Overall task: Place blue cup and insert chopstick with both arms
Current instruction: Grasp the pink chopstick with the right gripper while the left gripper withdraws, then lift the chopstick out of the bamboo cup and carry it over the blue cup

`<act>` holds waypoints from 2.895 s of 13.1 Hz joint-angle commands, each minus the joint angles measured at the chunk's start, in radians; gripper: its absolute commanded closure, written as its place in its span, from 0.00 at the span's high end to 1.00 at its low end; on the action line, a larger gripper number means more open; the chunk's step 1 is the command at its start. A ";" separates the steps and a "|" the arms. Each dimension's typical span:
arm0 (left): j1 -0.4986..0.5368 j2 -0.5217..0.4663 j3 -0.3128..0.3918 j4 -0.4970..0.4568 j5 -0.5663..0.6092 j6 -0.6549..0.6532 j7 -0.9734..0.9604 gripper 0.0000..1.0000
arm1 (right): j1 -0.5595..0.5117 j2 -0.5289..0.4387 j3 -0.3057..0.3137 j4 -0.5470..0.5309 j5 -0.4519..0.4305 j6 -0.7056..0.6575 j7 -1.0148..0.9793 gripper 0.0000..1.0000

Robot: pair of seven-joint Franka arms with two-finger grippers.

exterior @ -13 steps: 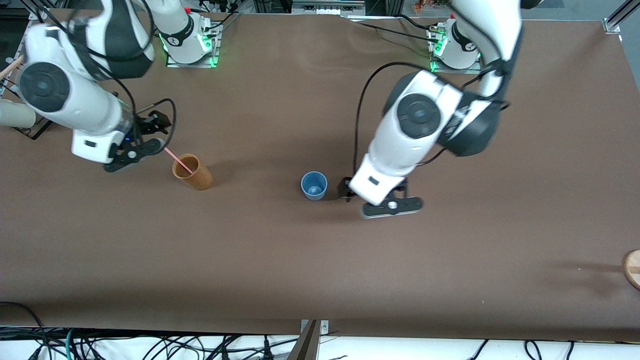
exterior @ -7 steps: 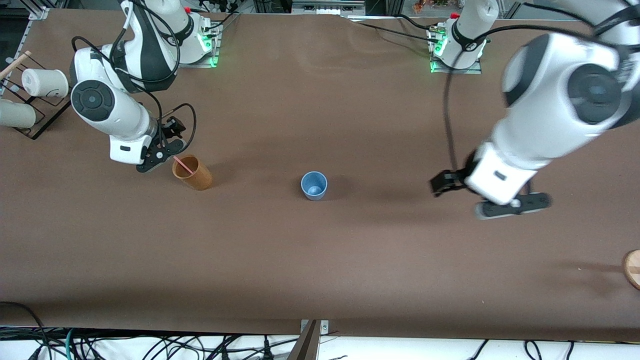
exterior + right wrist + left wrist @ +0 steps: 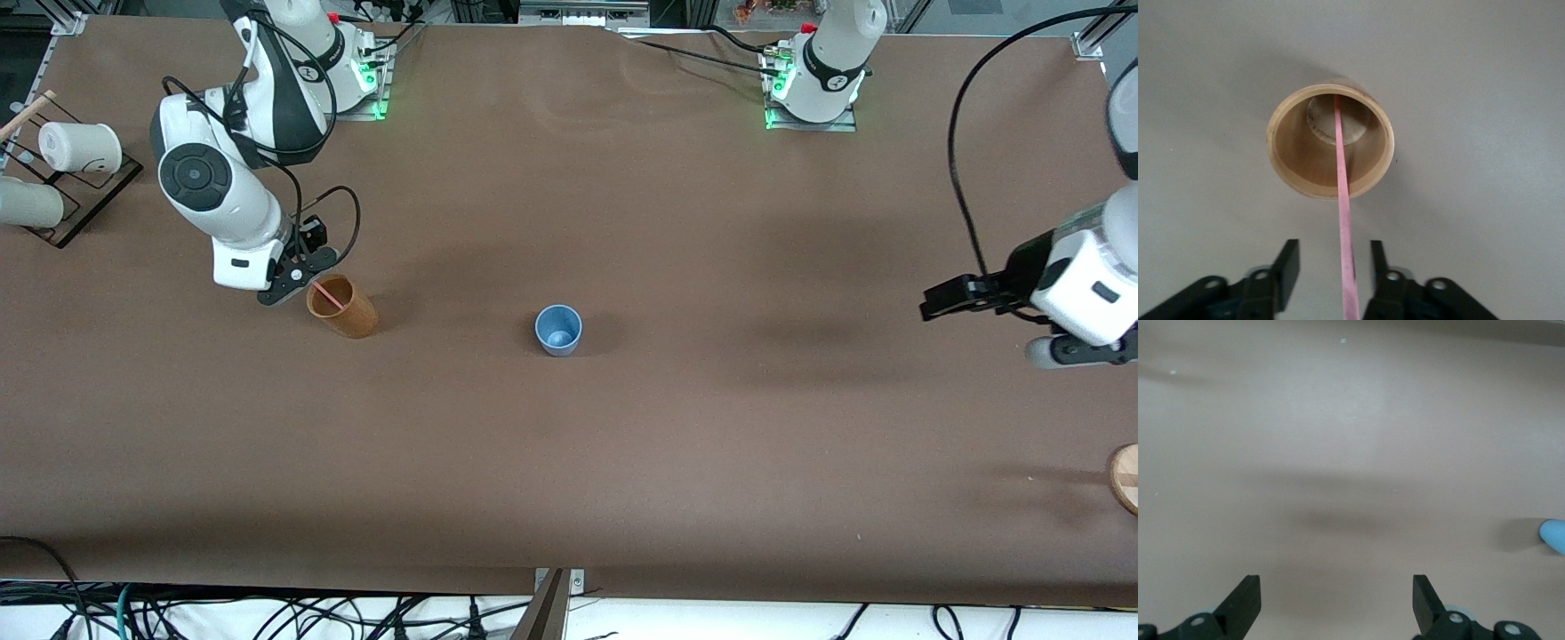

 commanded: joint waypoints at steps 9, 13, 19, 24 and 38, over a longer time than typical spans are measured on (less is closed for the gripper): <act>0.055 -0.154 0.033 -0.166 -0.028 -0.042 0.154 1.00 | -0.002 -0.027 0.028 0.041 -0.006 -0.062 -0.004 0.00; 0.043 -0.193 0.035 -0.193 -0.007 -0.034 0.250 1.00 | -0.002 -0.023 0.077 0.277 0.011 -0.407 0.010 0.00; 0.014 -0.220 0.033 -0.239 -0.005 -0.039 0.200 1.00 | 0.066 0.019 0.082 0.591 0.265 -0.757 0.235 0.00; 0.029 -0.187 0.030 -0.219 -0.018 -0.040 0.200 1.00 | 0.307 0.189 0.082 0.752 0.326 -0.692 0.675 0.00; 0.025 -0.168 0.030 -0.192 -0.007 -0.036 0.199 1.00 | 0.412 0.474 0.079 0.895 0.317 -0.325 0.954 0.00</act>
